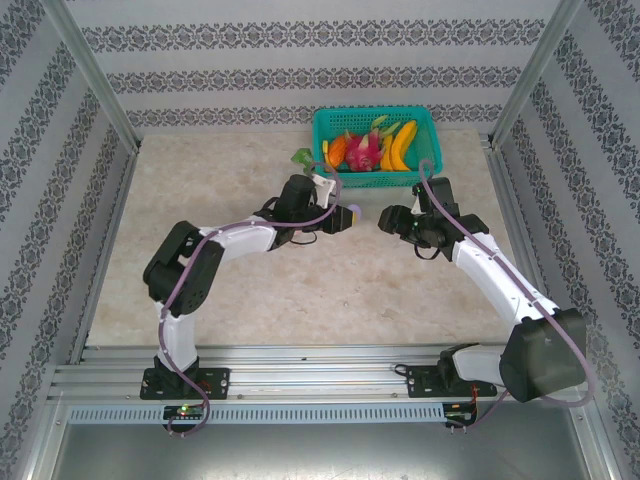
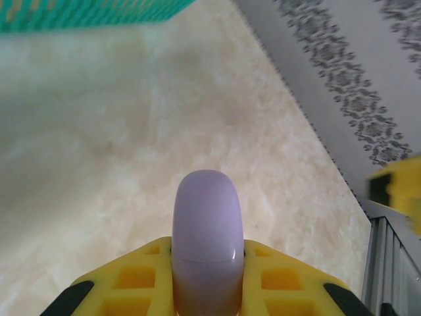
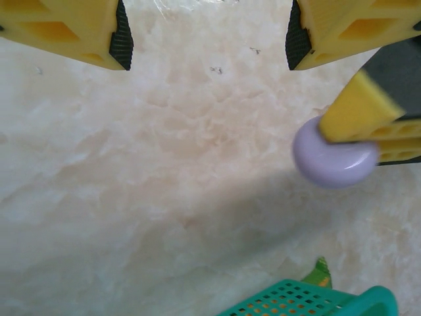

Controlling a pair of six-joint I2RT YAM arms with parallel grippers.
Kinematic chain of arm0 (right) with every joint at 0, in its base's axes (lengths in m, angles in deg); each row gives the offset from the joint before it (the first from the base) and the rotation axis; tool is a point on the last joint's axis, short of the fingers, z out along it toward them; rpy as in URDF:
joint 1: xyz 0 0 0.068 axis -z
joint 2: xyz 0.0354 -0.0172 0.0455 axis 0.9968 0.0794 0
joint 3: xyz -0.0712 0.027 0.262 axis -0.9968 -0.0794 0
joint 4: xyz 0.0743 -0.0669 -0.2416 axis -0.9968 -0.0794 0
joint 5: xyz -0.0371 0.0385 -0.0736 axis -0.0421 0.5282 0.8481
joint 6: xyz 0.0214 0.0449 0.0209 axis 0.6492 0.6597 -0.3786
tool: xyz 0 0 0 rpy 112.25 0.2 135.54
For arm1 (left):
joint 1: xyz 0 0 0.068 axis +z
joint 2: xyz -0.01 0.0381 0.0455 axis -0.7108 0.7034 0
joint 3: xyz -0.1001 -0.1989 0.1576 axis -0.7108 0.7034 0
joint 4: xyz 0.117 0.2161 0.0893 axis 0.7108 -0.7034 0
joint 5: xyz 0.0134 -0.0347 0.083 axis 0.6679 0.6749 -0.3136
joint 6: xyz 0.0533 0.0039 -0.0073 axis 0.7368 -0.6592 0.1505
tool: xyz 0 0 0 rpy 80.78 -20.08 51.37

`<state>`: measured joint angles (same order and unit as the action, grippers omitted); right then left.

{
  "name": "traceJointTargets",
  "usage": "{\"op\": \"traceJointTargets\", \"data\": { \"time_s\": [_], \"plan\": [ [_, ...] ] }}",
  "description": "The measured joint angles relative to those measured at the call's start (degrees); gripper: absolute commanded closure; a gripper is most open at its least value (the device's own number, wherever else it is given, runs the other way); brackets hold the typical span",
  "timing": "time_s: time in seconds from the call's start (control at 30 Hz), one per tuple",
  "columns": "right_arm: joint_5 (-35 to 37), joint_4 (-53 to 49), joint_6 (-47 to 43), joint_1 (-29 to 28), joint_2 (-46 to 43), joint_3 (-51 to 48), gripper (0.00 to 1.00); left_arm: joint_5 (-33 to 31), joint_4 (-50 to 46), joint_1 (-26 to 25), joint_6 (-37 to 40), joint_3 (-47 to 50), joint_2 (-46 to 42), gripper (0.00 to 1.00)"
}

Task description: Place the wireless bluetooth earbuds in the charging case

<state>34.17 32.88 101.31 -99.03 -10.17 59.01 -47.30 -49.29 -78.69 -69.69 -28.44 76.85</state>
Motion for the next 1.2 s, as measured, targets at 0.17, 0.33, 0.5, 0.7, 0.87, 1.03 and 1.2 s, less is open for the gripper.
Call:
{"op": "traceJointTargets", "data": {
  "time_s": [0.17, 0.33, 0.5, 0.7, 0.87, 1.03, 1.2],
  "plan": [
    [0.61, 0.83, 0.22, 0.37, -0.96, -1.03, 0.35, -1.38, -8.5, 0.0, -6.99, -2.69, 5.53, 0.92],
    [0.81, 1.36, 0.37, 0.37, -0.98, -1.03, 0.35, -2.19, -14.91, 0.0, -10.23, -7.06, 9.46, 0.86],
    [0.81, 1.38, 0.37, 0.68, -0.98, -1.05, 0.33, -2.95, -18.16, 0.0, -11.52, -8.79, 9.66, 0.71],
    [0.79, 1.33, 0.37, 1.01, -1.51, -1.05, 0.32, -4.76, -21.97, 0.0, -11.45, -10.1, 9.55, 0.09],
    [0.83, 1.2, 0.31, 1.95, -3.41, -1.05, 0.26, -7.65, -25.7, -0.52, -10.4, -10.99, 7.06, 0.0],
    [1.57, -0.11, -0.26, 3.13, -5.77, -1.05, 0.02, -12.9, -33.62, -0.26, -7.41, -10.99, 3.72, 0.0],
    [5.33, -1.18, -2.43, 5.18, -7.96, -1.05, 0.02, -21.24, -38.93, -0.22, -2.27, -9.64, -7.45, 0.0]
  ]
}}
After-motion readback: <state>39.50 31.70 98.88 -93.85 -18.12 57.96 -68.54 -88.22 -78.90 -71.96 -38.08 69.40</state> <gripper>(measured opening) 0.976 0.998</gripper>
